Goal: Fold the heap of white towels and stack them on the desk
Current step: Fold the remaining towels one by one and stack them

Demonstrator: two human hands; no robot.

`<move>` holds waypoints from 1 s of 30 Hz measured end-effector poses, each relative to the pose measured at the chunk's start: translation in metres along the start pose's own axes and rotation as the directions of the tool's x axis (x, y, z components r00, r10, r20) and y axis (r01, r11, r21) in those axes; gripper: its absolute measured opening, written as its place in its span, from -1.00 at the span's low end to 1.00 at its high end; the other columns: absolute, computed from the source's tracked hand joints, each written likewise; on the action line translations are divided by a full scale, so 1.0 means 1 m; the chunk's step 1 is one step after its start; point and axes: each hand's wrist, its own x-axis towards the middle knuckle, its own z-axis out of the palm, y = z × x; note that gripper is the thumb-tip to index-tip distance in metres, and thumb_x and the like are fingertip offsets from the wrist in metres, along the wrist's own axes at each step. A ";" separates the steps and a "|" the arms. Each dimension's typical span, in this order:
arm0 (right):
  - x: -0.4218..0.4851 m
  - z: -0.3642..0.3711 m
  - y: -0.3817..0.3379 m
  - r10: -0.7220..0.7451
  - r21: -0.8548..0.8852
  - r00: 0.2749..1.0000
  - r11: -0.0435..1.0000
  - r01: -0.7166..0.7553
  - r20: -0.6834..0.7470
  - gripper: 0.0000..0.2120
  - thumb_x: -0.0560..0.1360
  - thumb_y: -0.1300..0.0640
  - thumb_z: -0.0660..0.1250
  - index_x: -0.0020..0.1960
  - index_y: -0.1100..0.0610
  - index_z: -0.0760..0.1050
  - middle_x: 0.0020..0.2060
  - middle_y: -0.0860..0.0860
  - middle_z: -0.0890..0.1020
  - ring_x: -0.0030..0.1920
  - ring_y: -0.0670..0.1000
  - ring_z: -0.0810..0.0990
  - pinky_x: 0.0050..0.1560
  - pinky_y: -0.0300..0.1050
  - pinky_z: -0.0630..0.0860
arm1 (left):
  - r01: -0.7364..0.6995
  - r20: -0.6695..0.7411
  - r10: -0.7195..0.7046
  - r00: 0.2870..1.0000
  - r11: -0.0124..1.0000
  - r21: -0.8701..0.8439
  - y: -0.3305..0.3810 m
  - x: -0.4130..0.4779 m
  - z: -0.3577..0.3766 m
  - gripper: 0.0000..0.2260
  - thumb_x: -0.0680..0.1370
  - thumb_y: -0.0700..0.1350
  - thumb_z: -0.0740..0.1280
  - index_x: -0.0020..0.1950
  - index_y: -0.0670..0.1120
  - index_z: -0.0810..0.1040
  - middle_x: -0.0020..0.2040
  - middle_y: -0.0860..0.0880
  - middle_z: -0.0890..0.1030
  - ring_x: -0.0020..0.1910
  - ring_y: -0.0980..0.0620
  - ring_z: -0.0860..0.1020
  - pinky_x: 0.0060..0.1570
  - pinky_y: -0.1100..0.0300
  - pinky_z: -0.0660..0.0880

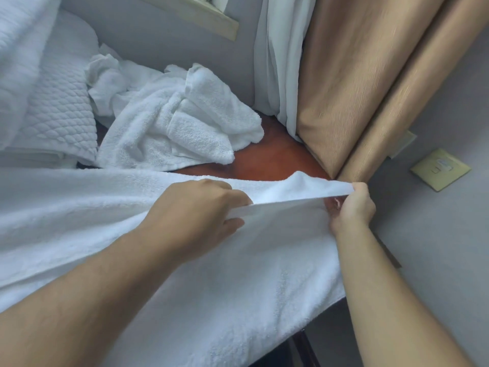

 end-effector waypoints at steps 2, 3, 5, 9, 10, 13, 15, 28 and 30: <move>0.002 -0.004 0.000 -0.103 -0.074 0.993 0.992 0.099 -0.050 -0.83 0.35 0.08 0.24 -0.27 0.11 0.57 -0.29 0.05 0.62 -0.29 0.11 0.59 -0.37 -0.11 0.49 | 0.036 0.107 -0.040 0.993 0.999 0.040 -0.002 -0.001 -0.001 -0.73 0.56 0.15 0.29 0.26 0.32 0.47 0.05 0.19 0.57 0.10 0.09 0.52 -0.10 0.14 0.48; 0.004 -0.007 -0.001 -0.111 -0.097 0.991 0.990 0.104 -0.076 -0.84 0.33 0.07 0.24 -0.32 0.11 0.55 -0.34 0.02 0.61 -0.35 0.09 0.57 -0.40 -0.12 0.46 | 0.054 0.155 -0.060 0.986 0.998 0.045 -0.002 -0.002 0.000 -0.72 0.56 0.16 0.28 0.27 0.35 0.47 0.07 0.19 0.57 0.11 0.09 0.52 -0.06 0.13 0.50; 0.006 -0.010 -0.002 -0.050 -0.079 0.995 0.996 0.044 -0.084 -0.87 0.27 0.09 0.24 -0.35 0.13 0.50 -0.48 -0.02 0.56 -0.49 0.05 0.51 -0.45 -0.17 0.44 | 0.079 0.196 -0.082 0.977 0.997 0.027 -0.003 -0.003 0.000 -0.73 0.56 0.17 0.27 0.25 0.38 0.48 0.05 0.19 0.55 0.12 0.10 0.53 -0.07 0.15 0.48; 0.010 -0.026 0.004 -0.006 -0.167 1.000 0.986 0.005 -0.003 -0.85 0.23 0.08 0.26 -0.33 0.12 0.56 -0.42 -0.01 0.62 -0.37 0.07 0.61 -0.29 -0.06 0.54 | 0.058 0.180 -0.084 0.980 0.988 0.146 -0.004 -0.004 0.006 -0.57 0.53 0.26 0.23 0.40 0.30 0.37 0.19 0.17 0.42 0.23 0.05 0.39 0.11 0.09 0.42; 0.009 -0.030 0.007 -0.007 -0.236 0.998 0.971 0.020 0.057 -0.85 0.24 0.06 0.29 -0.33 0.10 0.57 -0.36 0.00 0.63 -0.28 0.07 0.62 -0.20 -0.01 0.54 | 0.073 0.185 -0.107 0.977 0.980 0.182 -0.005 -0.004 0.008 -0.50 0.52 0.32 0.20 0.45 0.26 0.32 0.29 0.14 0.39 0.28 0.02 0.36 0.21 0.06 0.38; 0.006 -0.034 0.007 0.027 -0.408 0.980 0.911 0.058 0.199 -0.85 0.25 0.03 0.34 -0.24 0.08 0.56 -0.26 0.06 0.59 -0.17 0.08 0.57 -0.12 0.03 0.50 | 0.143 0.192 -0.187 0.963 0.965 0.222 -0.009 -0.004 0.015 -0.47 0.51 0.36 0.12 0.43 0.19 0.33 0.39 0.10 0.37 0.38 0.00 0.32 0.33 0.03 0.31; 0.009 -0.033 0.003 -0.007 -0.237 0.982 0.970 0.052 0.189 -0.88 0.32 0.13 0.32 -0.17 0.12 0.57 -0.28 0.07 0.63 -0.18 0.10 0.62 -0.19 -0.04 0.55 | 0.155 0.185 -0.200 0.962 0.961 0.229 -0.009 -0.002 0.017 -0.53 0.56 0.30 0.11 0.43 0.18 0.32 0.40 0.08 0.37 0.42 0.00 0.31 0.35 0.03 0.29; 0.004 -0.047 0.000 -0.045 -0.636 0.922 0.711 0.300 0.384 -0.40 0.30 -0.27 0.31 -0.05 0.27 0.58 -0.18 -0.02 0.62 -0.07 0.04 0.61 0.04 0.02 0.52 | 0.029 0.253 -0.054 0.966 0.994 0.101 -0.008 -0.003 0.018 -0.60 0.66 0.05 0.10 0.48 0.36 0.28 0.47 0.25 0.32 0.49 0.09 0.23 0.39 0.10 0.18; -0.002 -0.049 -0.005 0.093 -0.744 0.851 0.541 0.393 0.517 -0.28 0.39 -0.37 0.29 0.10 0.30 0.56 -0.07 0.04 0.64 0.02 0.07 0.61 0.11 0.03 0.49 | 0.034 0.286 -0.068 0.956 0.992 0.123 -0.009 -0.004 0.021 -0.59 0.66 0.14 0.06 0.52 0.37 0.19 0.53 0.22 0.24 0.55 0.06 0.14 0.45 0.03 0.12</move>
